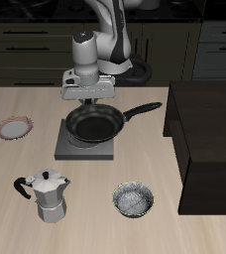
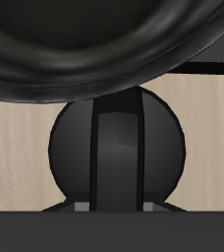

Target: Turn off the stove

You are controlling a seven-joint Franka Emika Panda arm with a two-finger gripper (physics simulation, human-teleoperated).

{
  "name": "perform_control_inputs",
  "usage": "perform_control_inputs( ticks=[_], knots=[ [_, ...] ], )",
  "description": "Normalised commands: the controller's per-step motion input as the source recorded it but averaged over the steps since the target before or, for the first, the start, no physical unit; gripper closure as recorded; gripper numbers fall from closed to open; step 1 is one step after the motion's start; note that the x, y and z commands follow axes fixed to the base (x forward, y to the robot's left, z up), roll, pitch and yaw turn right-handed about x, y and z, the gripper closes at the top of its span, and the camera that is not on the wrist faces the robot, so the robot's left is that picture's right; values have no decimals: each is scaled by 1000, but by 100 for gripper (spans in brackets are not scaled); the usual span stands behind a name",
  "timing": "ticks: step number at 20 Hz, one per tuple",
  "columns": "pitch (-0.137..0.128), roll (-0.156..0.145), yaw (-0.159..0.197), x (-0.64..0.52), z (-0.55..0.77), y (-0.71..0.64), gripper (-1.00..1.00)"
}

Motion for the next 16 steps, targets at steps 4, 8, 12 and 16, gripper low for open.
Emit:
perform_control_inputs(
  ticks=[4,8,12,16],
  knots=[
    [8,6,-154,37,33,24,100],
    [9,-6,-48,18,-18,21,100],
    [11,1,-126,29,113,44,100],
    [7,25,-89,21,36,119,100]
  ],
)
